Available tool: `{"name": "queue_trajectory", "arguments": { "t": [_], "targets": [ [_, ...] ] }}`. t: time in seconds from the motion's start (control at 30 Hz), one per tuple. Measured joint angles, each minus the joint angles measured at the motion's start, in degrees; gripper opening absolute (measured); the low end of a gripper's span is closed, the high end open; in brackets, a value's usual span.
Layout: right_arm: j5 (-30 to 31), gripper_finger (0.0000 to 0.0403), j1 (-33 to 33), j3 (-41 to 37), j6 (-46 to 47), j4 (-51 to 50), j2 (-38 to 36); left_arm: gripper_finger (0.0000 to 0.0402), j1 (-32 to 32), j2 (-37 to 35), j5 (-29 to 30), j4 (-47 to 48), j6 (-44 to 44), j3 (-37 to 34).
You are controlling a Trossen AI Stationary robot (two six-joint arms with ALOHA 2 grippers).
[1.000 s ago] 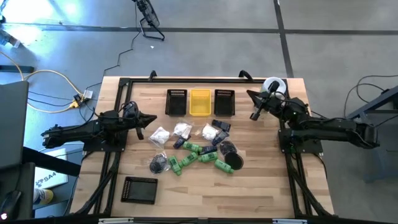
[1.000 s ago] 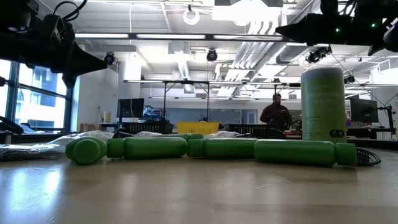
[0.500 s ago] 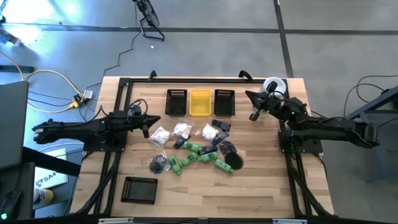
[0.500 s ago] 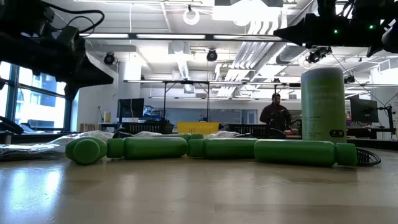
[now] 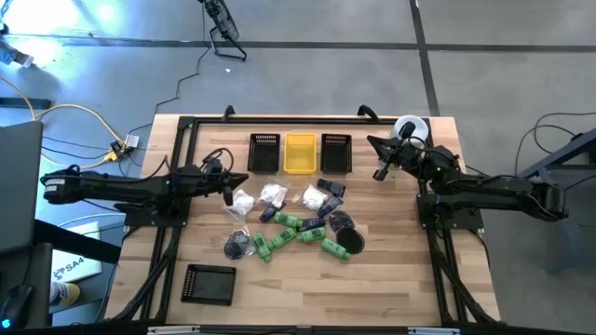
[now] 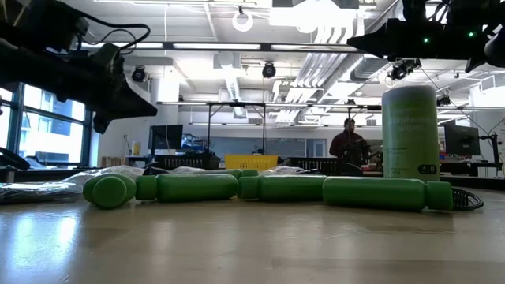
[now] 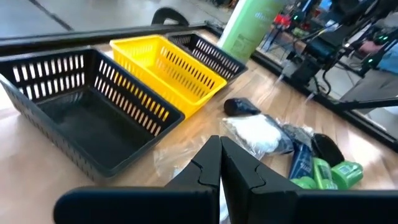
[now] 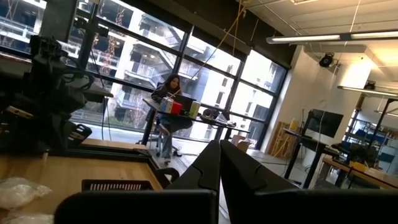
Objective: Pick & Place Travel size toiletries
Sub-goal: Put the cotton pack into the top left black bin
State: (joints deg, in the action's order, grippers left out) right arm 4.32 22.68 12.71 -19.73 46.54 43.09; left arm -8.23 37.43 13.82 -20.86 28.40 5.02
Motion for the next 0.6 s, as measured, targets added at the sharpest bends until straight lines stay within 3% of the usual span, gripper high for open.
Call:
{"name": "queue_trajectory", "arguments": {
  "t": [0.37,0.6],
  "targets": [
    [0.0,0.0002,0.0,0.0,0.0,0.0,0.0,0.0,0.1,10.3,-0.2,10.4,-2.2,10.5],
    [0.2,0.0002,0.0,0.0,0.2,0.0,0.0,0.0,5.6,12.0,-1.0,25.8,-0.6,17.6]
  ]
}}
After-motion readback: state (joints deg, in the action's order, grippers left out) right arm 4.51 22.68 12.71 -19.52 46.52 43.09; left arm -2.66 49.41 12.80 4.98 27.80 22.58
